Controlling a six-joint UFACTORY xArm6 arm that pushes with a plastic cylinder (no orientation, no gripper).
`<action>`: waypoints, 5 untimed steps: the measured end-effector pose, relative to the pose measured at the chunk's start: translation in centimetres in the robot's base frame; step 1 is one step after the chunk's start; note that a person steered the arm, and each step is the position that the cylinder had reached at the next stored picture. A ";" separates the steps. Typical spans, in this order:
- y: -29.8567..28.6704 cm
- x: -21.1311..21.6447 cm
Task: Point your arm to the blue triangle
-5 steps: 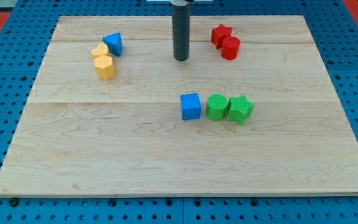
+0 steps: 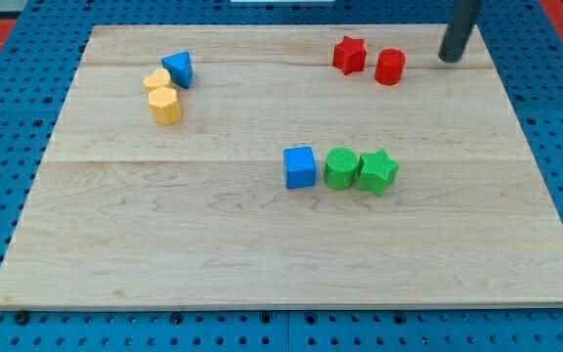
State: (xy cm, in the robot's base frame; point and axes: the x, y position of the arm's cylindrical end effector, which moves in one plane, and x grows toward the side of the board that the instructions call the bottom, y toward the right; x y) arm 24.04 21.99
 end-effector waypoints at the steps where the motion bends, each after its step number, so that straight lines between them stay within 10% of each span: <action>1: -8.9 -4.7; 3: -32.9 -3.7; 5: -39.7 1.5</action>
State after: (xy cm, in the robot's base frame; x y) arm 25.53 -17.74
